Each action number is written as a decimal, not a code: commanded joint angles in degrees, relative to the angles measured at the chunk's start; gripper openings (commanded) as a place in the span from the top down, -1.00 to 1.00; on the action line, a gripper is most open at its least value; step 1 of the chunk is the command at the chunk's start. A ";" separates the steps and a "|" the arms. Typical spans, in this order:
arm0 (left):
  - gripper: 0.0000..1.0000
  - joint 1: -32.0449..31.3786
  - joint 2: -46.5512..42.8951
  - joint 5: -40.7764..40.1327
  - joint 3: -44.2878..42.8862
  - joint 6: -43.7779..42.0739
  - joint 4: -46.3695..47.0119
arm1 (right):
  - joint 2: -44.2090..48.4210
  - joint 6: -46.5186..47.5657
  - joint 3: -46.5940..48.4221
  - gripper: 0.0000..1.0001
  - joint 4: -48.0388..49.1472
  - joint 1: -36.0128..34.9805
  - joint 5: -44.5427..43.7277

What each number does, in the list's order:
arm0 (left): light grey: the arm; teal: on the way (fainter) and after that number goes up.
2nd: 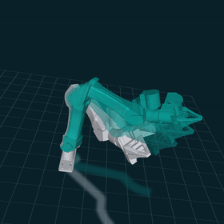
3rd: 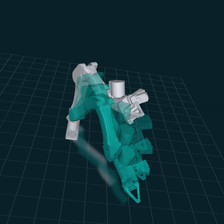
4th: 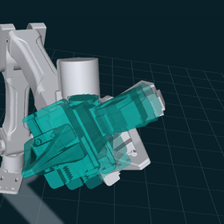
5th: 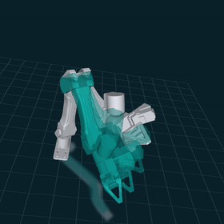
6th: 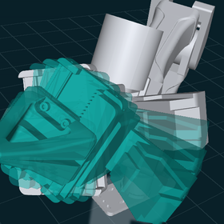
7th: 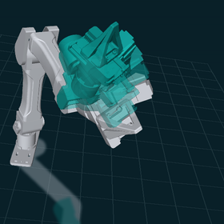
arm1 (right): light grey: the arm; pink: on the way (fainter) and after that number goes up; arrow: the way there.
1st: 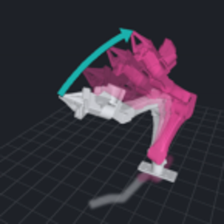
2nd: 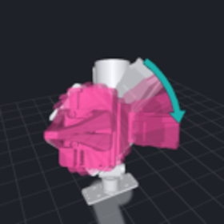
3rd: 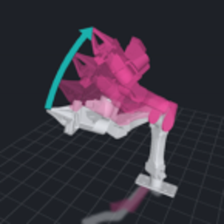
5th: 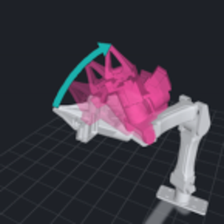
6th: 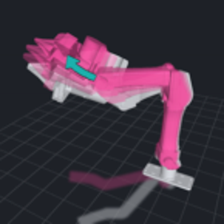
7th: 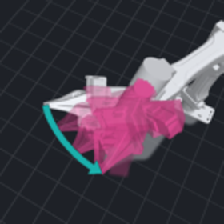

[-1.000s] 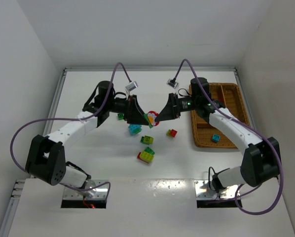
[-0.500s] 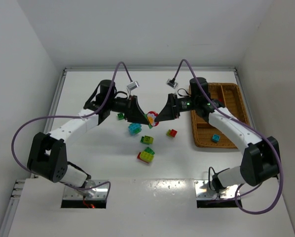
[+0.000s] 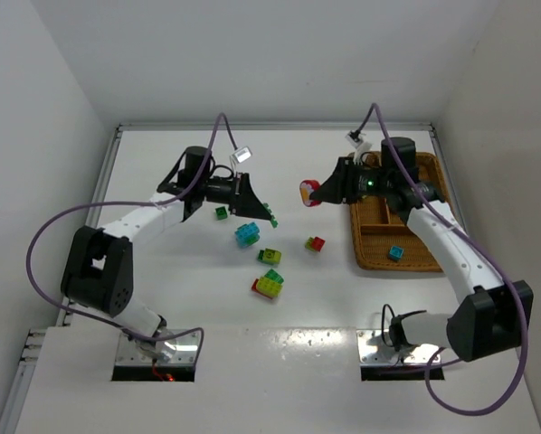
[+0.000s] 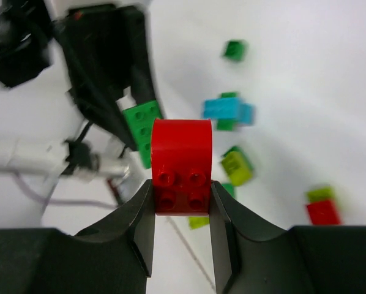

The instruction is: Sort the legos into containers by color

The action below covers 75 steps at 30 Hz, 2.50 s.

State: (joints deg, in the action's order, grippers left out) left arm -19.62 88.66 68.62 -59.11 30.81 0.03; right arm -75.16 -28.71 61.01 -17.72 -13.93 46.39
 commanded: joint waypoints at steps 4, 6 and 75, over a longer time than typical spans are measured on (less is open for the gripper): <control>1.00 0.54 0.45 -6.37 -3.81 0.65 -3.25 | 3.69 -5.29 0.95 0.69 -8.90 4.17 -35.16; 1.00 0.54 0.46 -13.57 -6.36 -0.22 -7.31 | 3.70 -11.25 0.34 0.69 -12.15 6.62 -51.05; 1.00 0.19 3.45 0.55 -17.88 -11.21 -15.15 | -13.53 4.38 7.37 -0.44 6.89 -9.09 17.76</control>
State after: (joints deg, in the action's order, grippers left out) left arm -20.03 92.23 69.67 -77.41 20.25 -18.37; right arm -91.90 -23.66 68.45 -15.25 -22.37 58.11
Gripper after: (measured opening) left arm 0.414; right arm 0.706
